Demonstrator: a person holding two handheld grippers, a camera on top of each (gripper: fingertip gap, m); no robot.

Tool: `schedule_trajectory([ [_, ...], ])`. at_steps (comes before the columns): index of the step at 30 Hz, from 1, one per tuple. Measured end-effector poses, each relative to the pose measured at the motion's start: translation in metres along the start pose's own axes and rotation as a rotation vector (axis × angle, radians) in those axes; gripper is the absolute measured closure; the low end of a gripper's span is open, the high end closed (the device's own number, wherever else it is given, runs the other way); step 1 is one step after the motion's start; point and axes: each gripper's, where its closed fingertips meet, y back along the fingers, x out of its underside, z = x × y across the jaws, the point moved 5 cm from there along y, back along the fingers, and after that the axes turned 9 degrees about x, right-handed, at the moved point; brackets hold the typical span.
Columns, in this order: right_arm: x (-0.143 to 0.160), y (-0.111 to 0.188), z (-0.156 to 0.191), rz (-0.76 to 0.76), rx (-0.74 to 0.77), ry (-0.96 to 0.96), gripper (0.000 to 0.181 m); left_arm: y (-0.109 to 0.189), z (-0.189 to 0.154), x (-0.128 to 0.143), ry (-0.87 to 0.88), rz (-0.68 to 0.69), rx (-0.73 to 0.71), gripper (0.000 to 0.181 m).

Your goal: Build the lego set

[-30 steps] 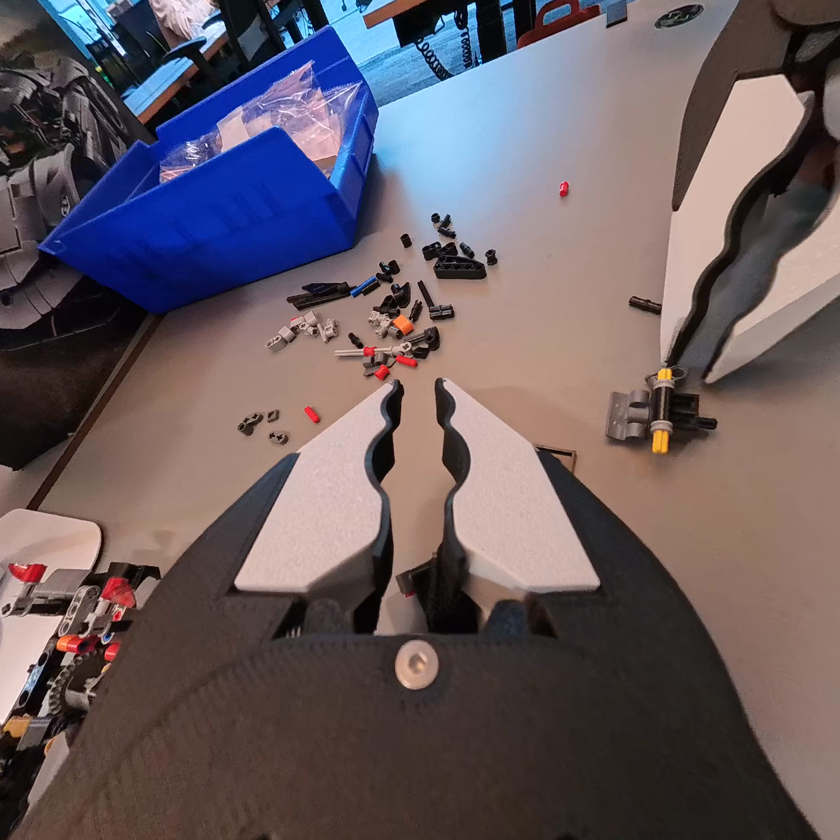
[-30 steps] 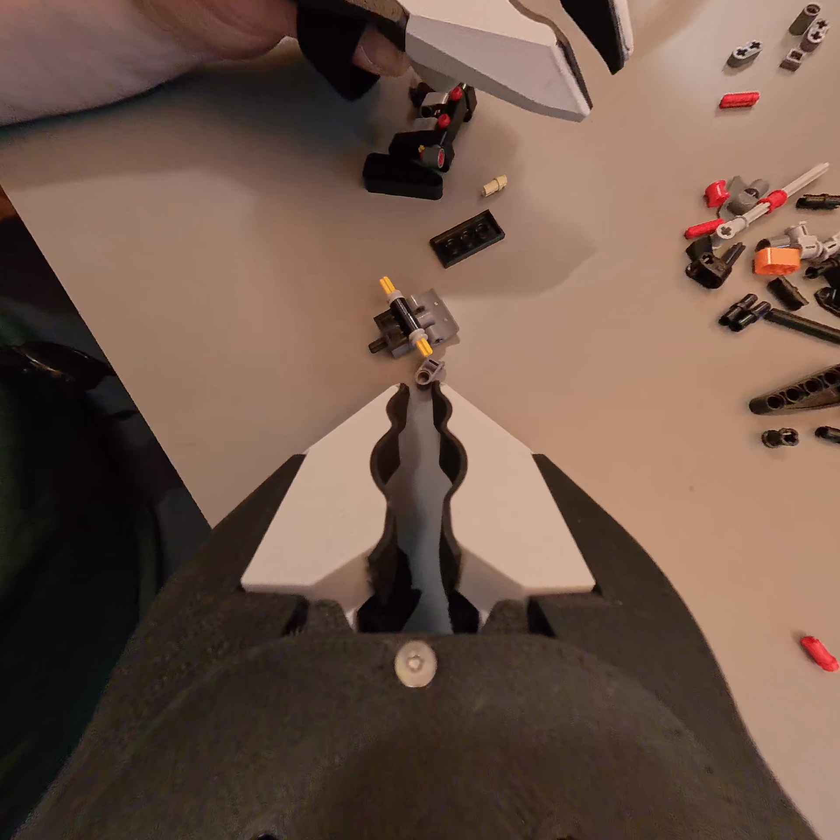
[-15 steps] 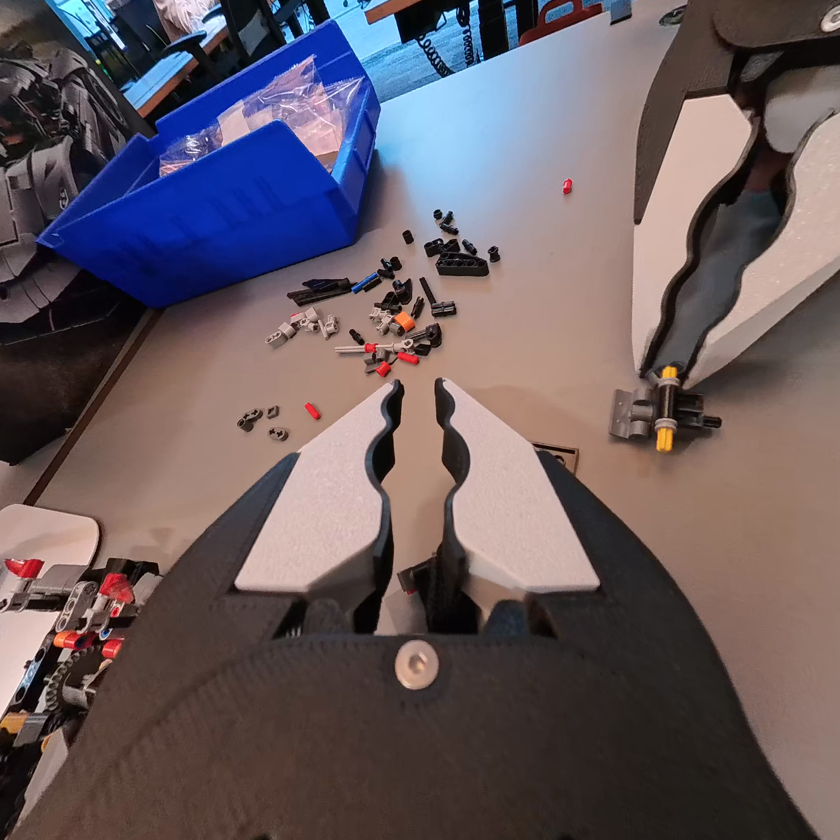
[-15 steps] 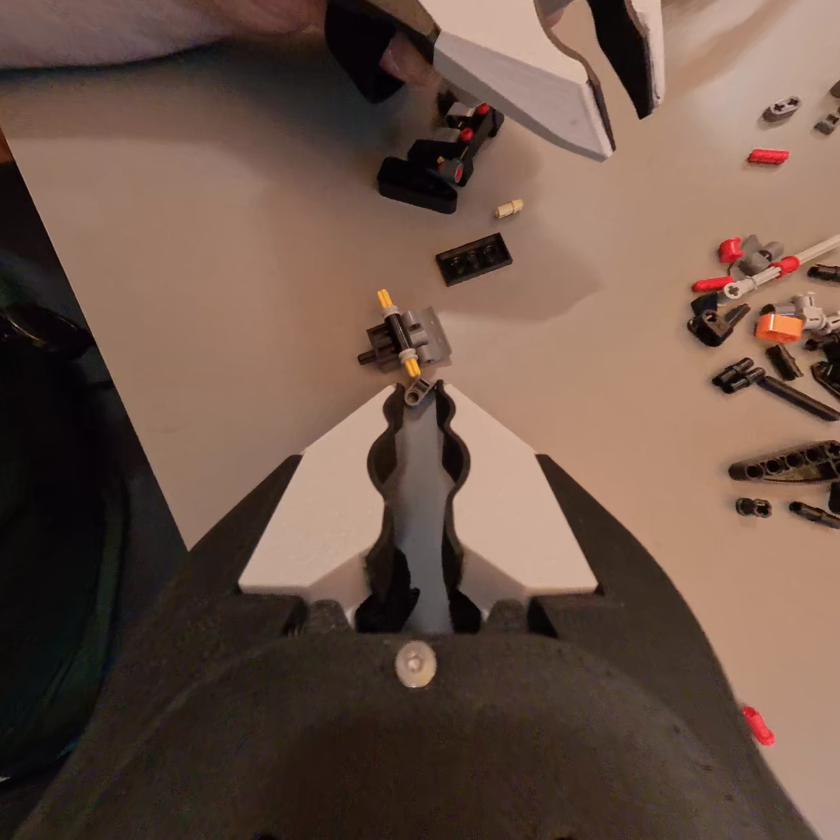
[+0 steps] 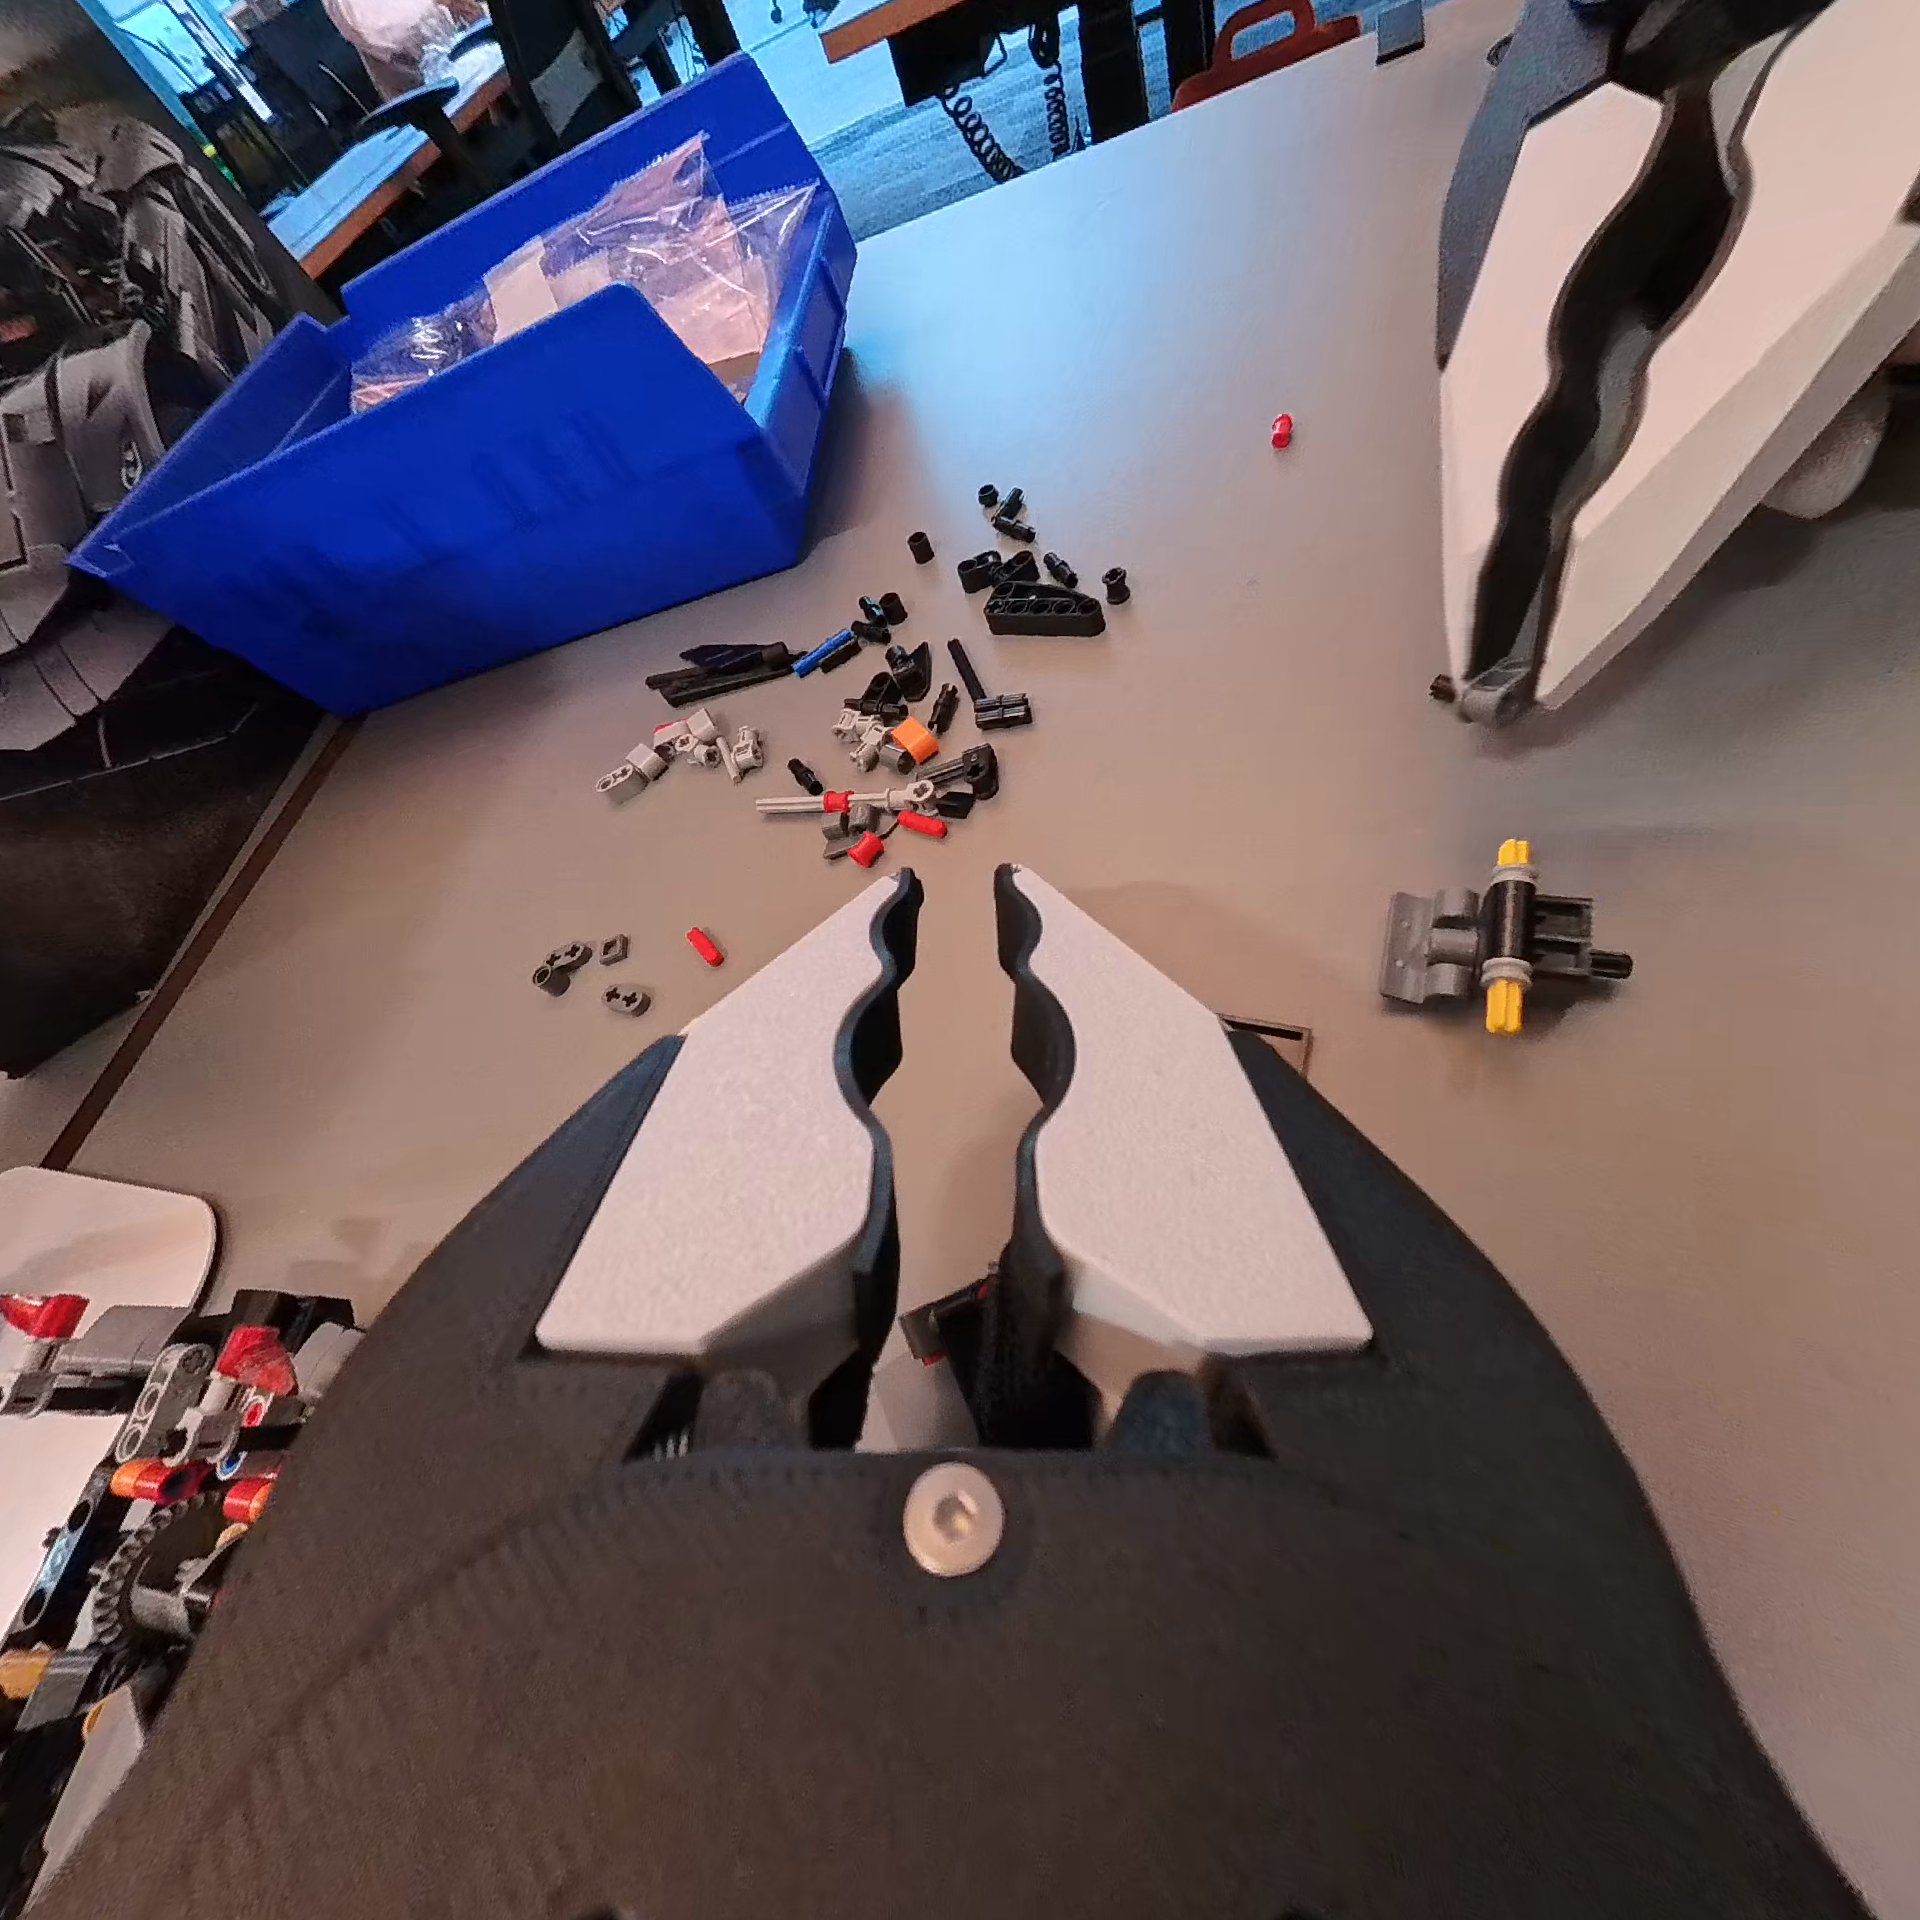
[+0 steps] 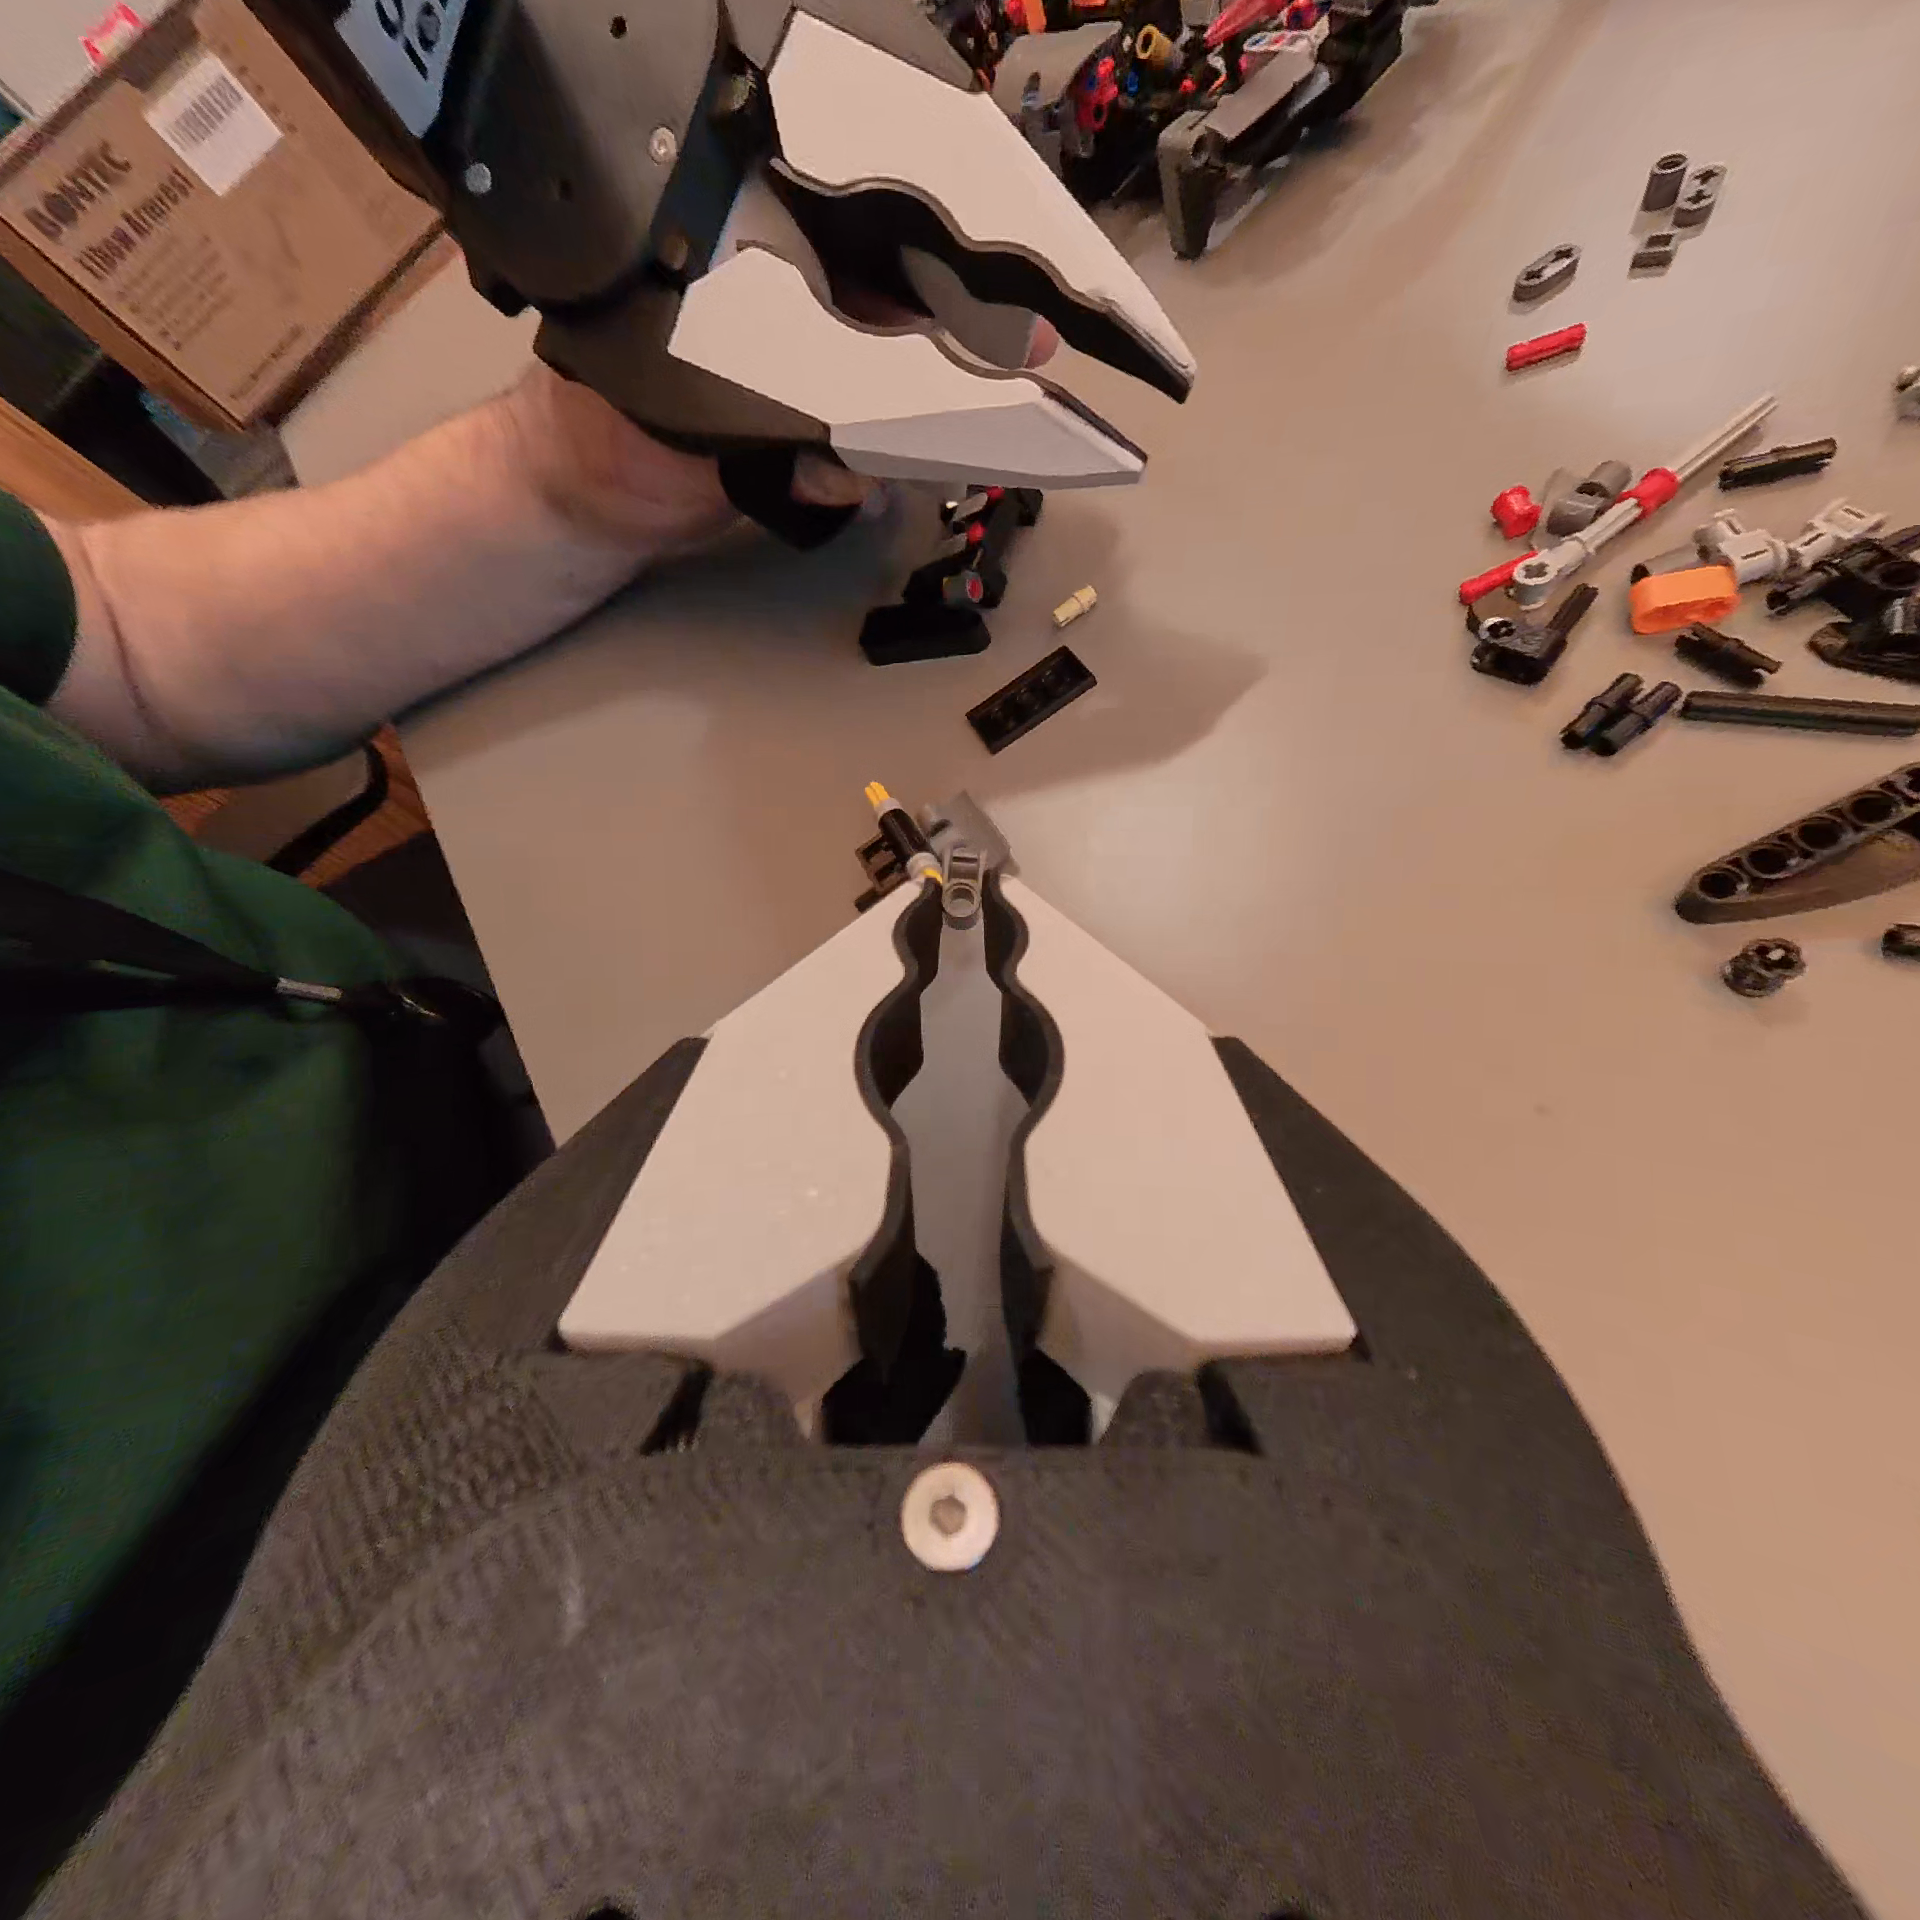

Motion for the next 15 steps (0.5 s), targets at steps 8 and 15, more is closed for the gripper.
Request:
schedule_trajectory([
  [8, -0.003, 0.004, 0.001, -0.057, 0.011, -0.048, 0.176, 0.003, -0.017, -0.016, -0.065, -0.069, 0.088, 0.161],
  [15, -0.021, 0.018, -0.008, -0.262, -0.141, -0.325, 0.176, 0.003, -0.035, -0.026, -0.16, -0.084, 0.132, 0.153],
])
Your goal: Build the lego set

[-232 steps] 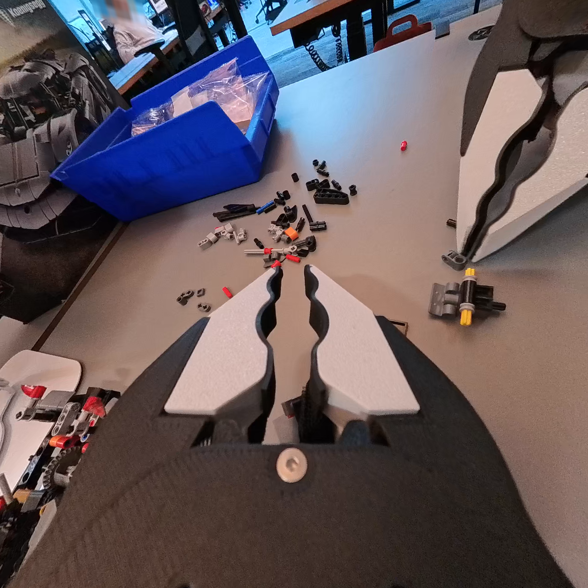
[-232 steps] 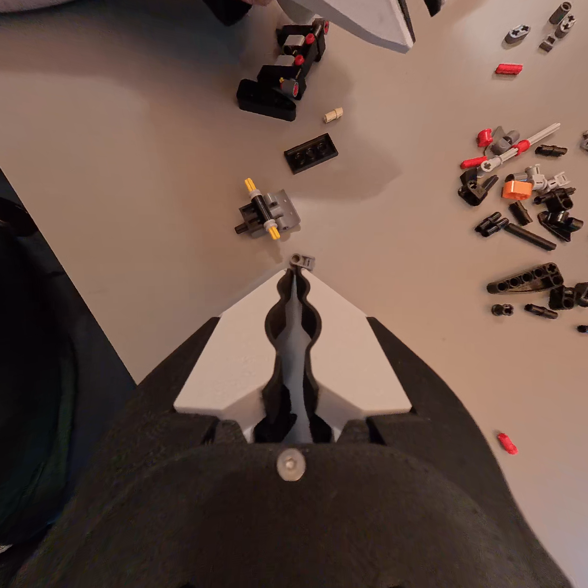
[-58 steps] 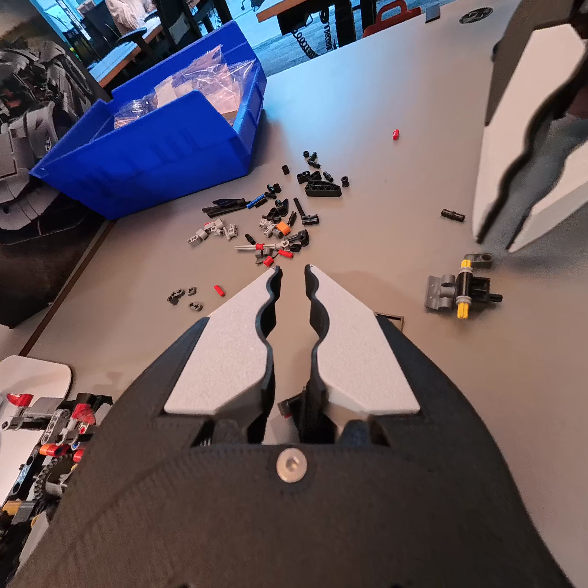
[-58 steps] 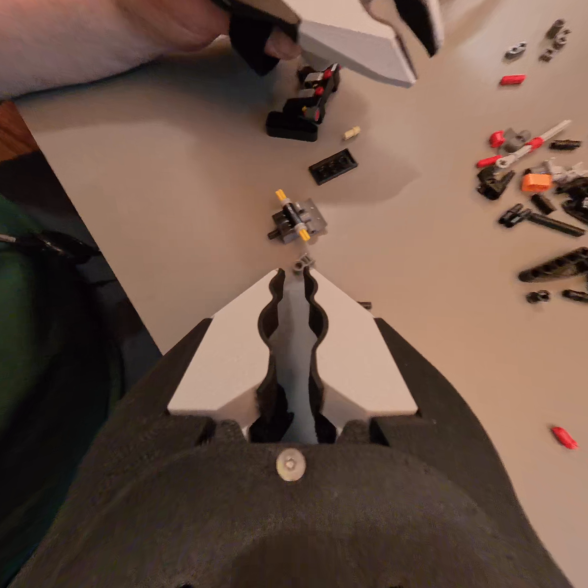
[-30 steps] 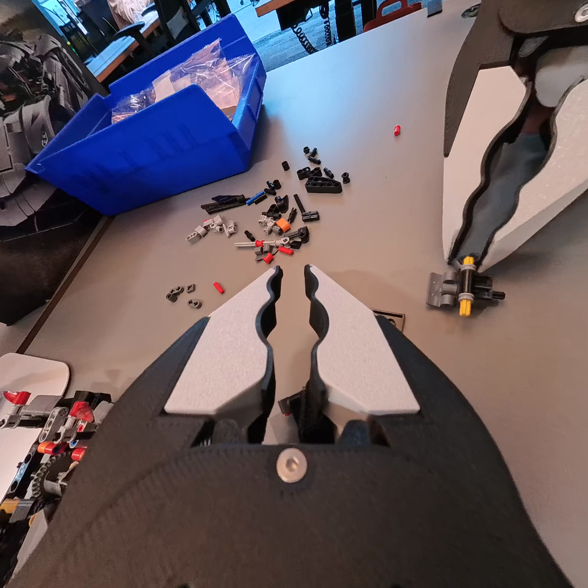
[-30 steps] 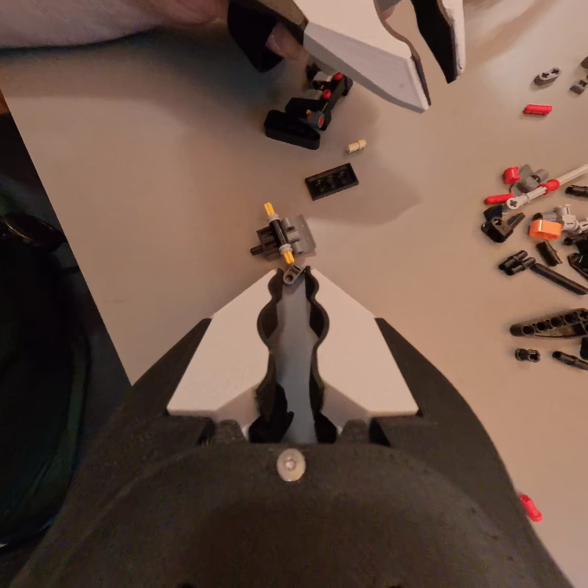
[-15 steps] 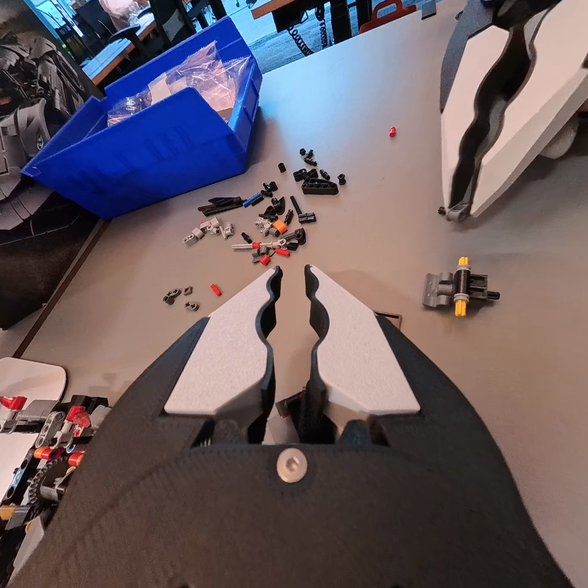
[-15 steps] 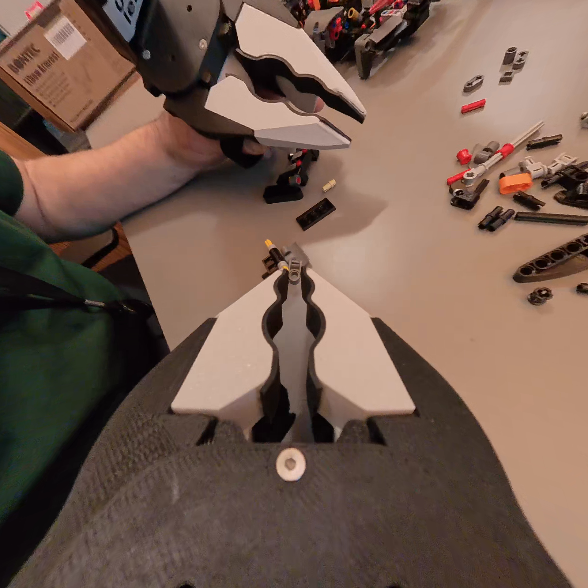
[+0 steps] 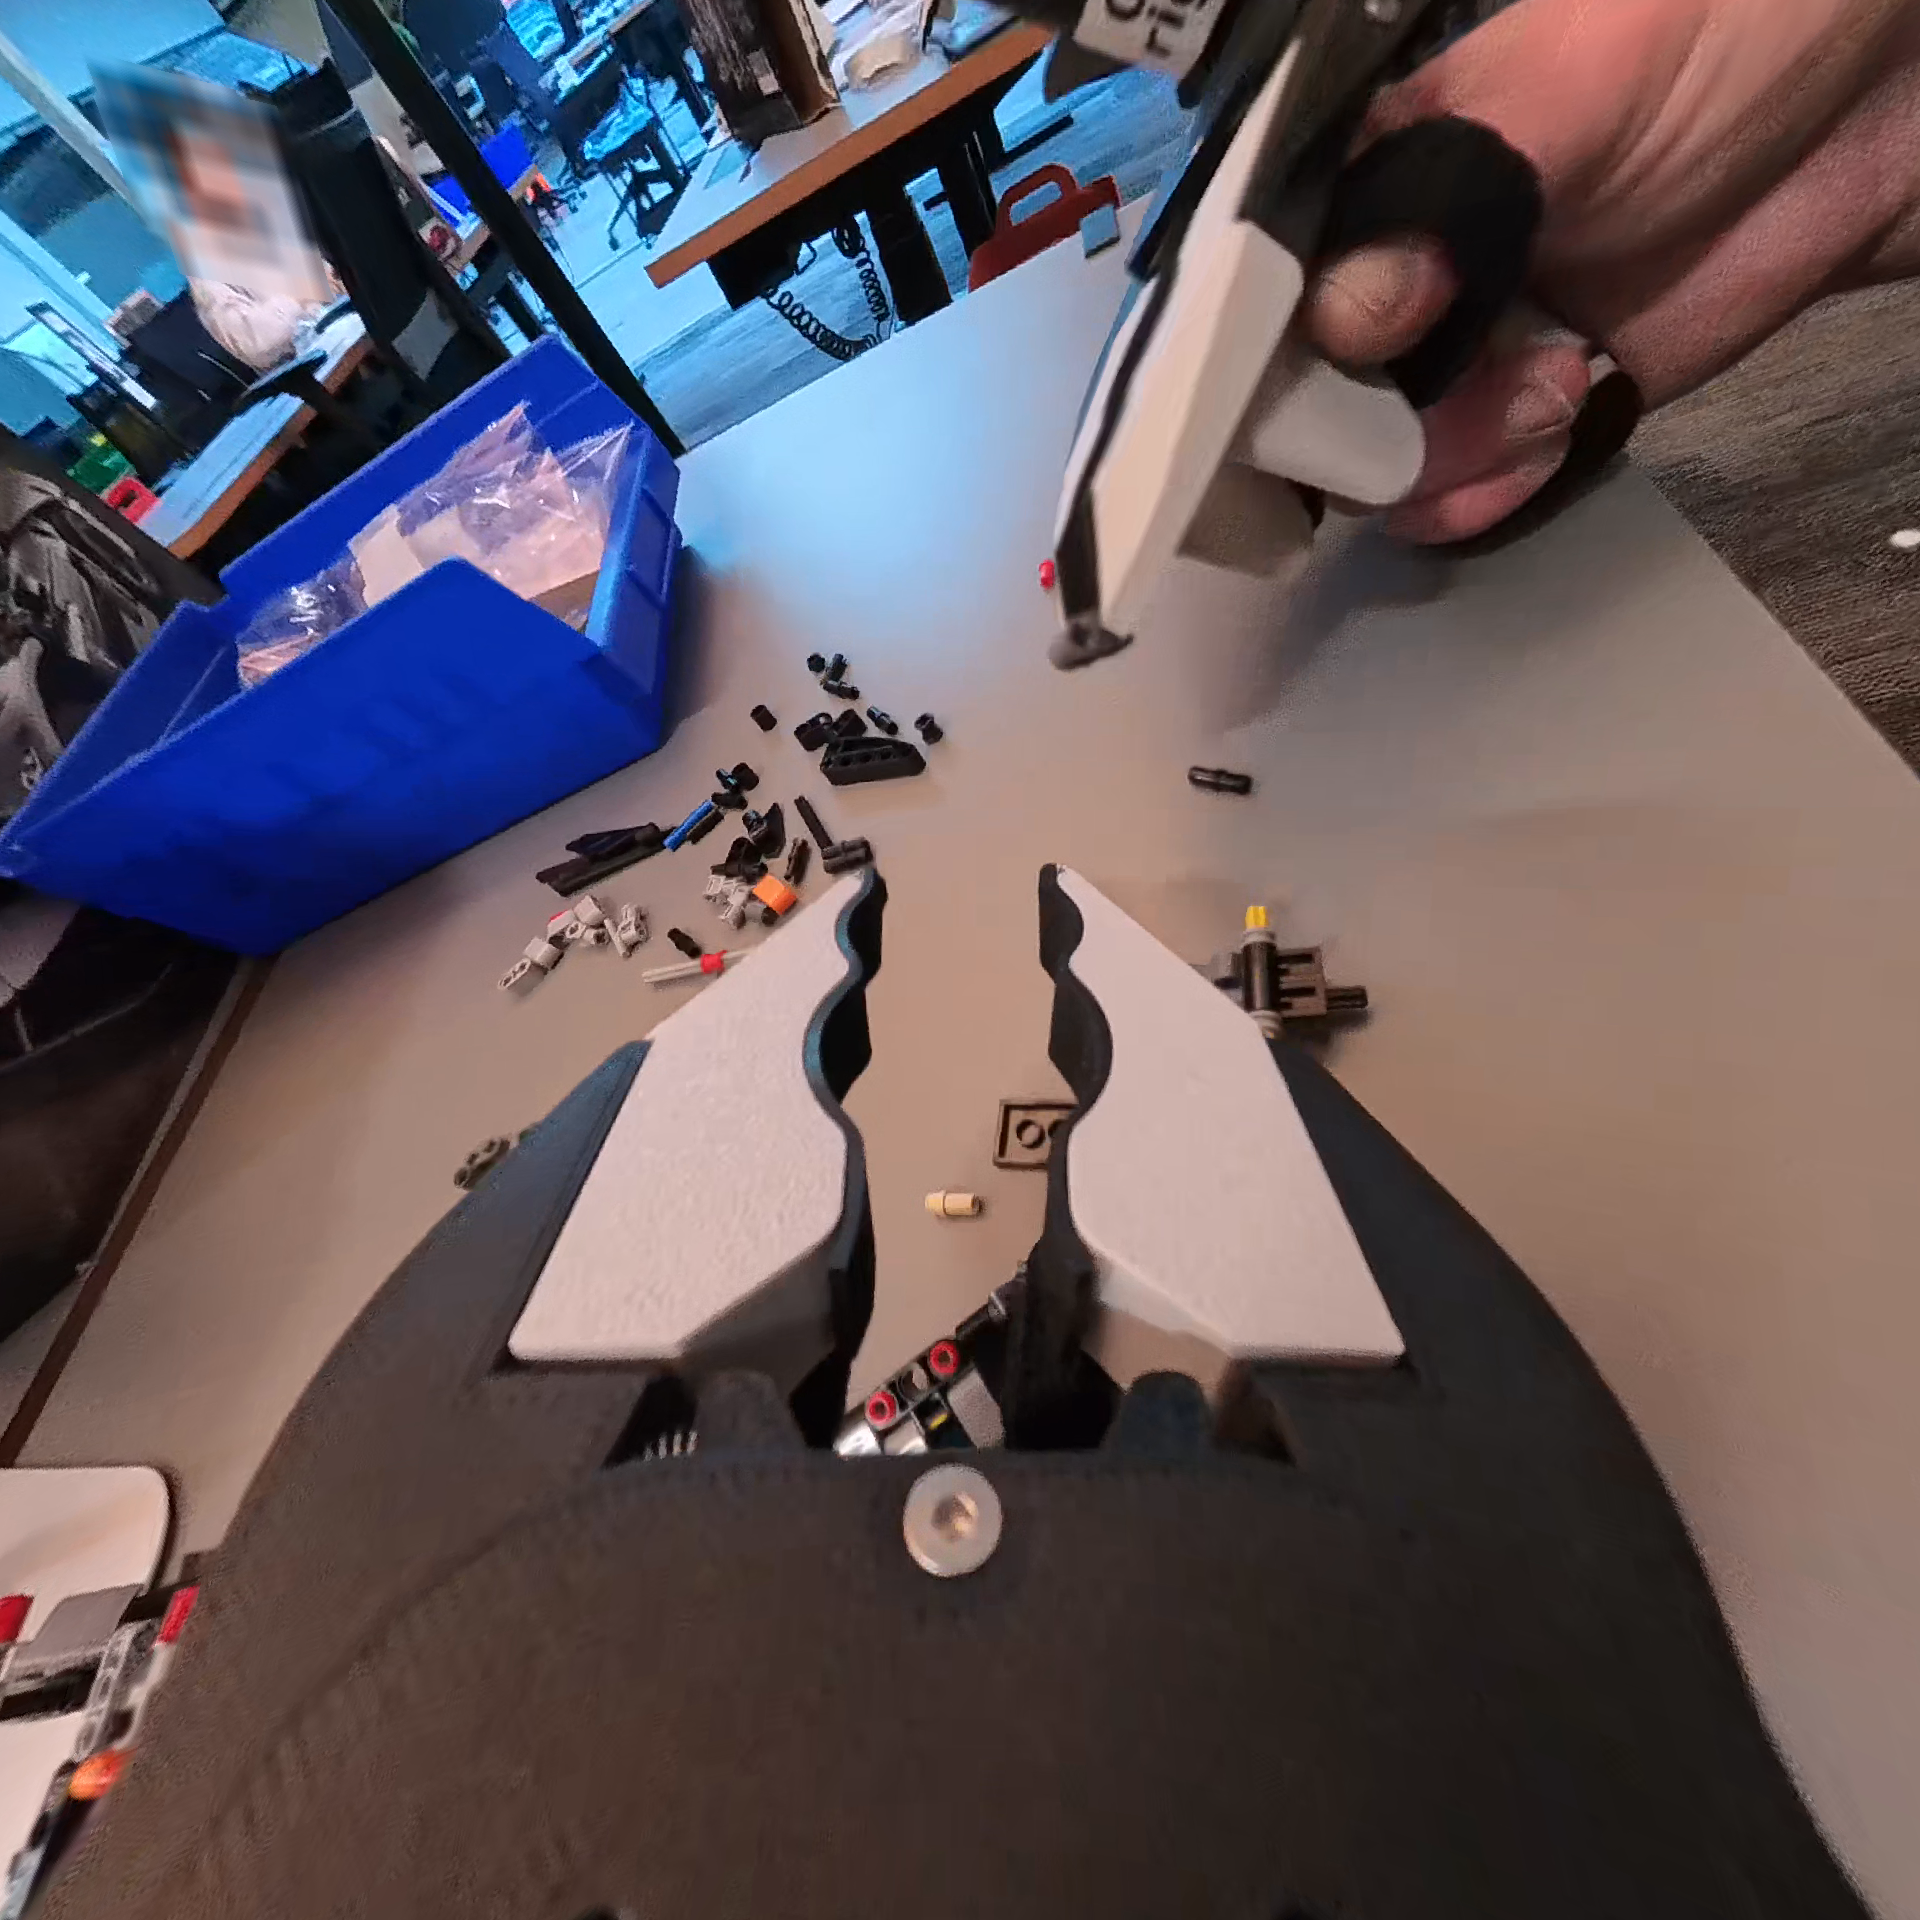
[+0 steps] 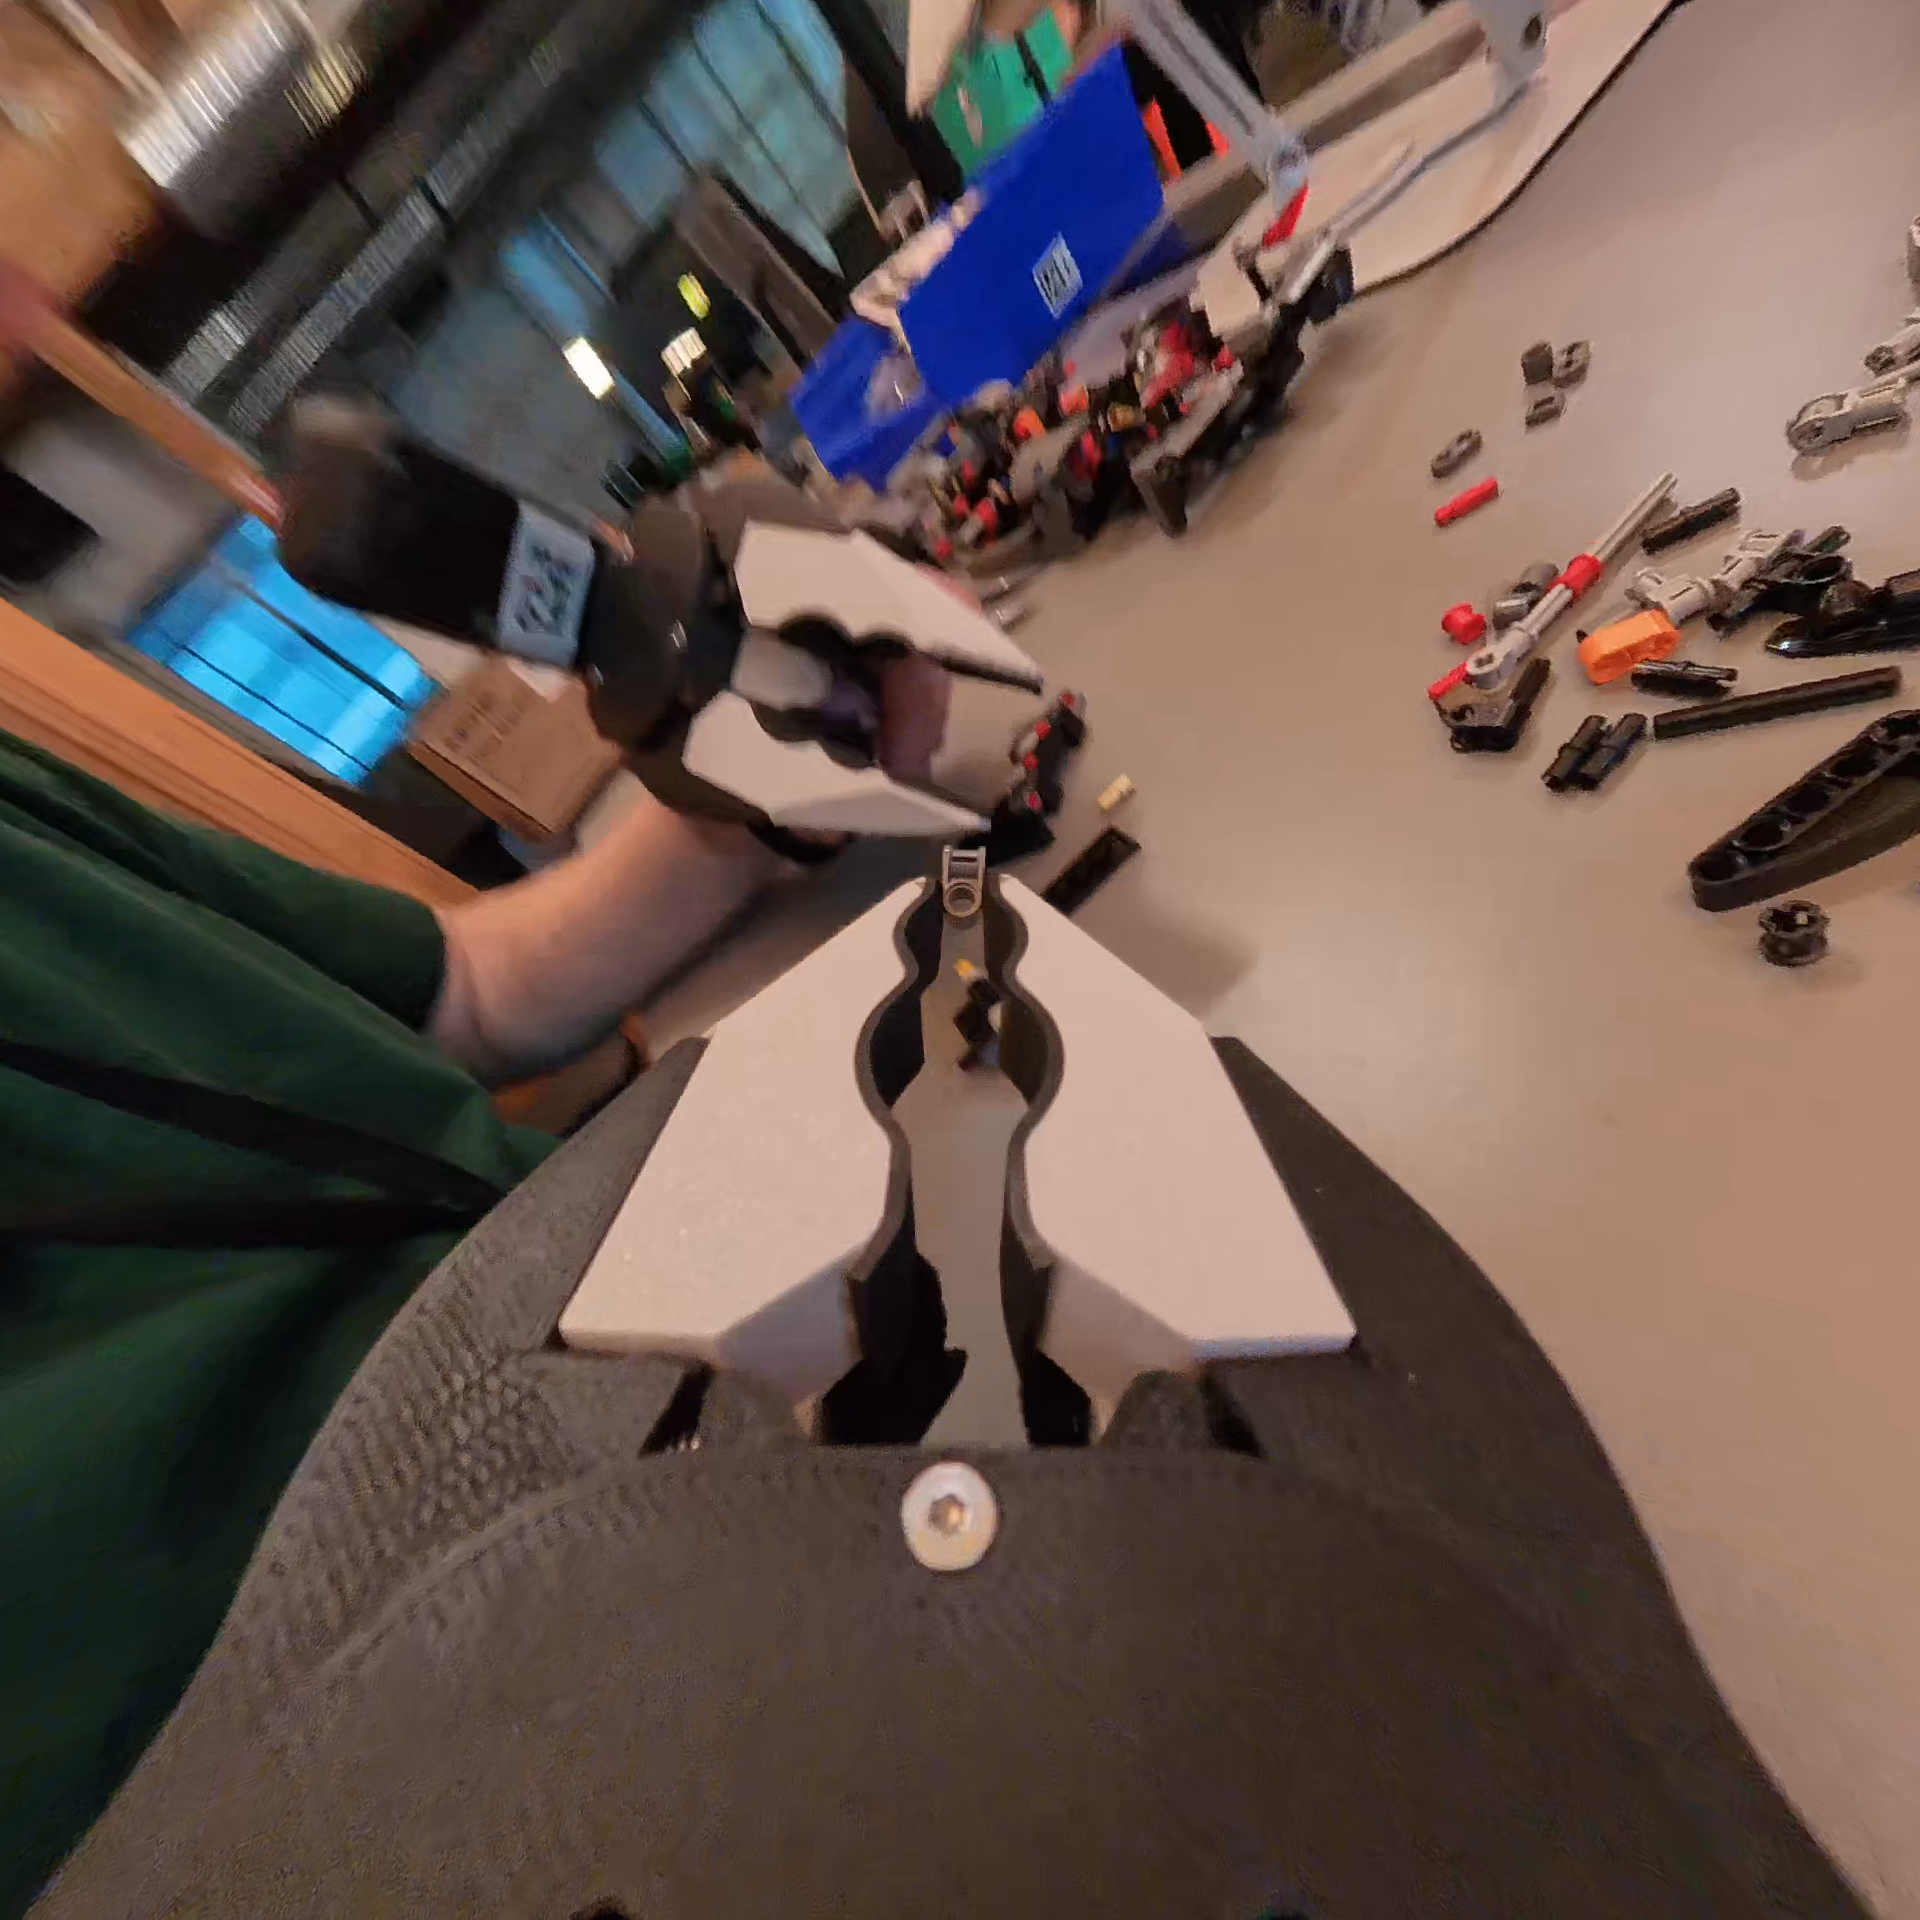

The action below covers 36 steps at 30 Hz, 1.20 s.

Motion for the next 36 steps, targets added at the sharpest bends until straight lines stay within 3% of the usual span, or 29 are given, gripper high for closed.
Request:
schedule_trajectory([
  [13, -0.008, -0.011, 0.009, -0.086, -0.152, -0.198, 0.176, -0.001, -0.009, -0.017, -0.073, -0.026, -0.038, 0.15],
  [17, 0.001, -0.01, 0.005, 0.006, -0.008, -0.071, 0.176, -0.006, -0.017, -0.009, -0.07, 0.033, 0.06, 0.151],
  [21, 0.022, -0.009, -0.002, 0.2, 0.261, 0.199, 0.176, -0.01, -0.025, -0.002, -0.059, 0.067, 0.151, 0.151],
  [27, 0.045, -0.02, -0.001, 0.399, 0.489, 0.516, 0.176, -0.015, -0.026, 0.013, -0.016, 0.116, 0.194, 0.152],
  [36, 0.052, -0.022, 0.005, 0.428, 0.466, 0.513, 0.164, -0.016, -0.027, 0.017, 0.005, 0.13, 0.228, 0.152],
])
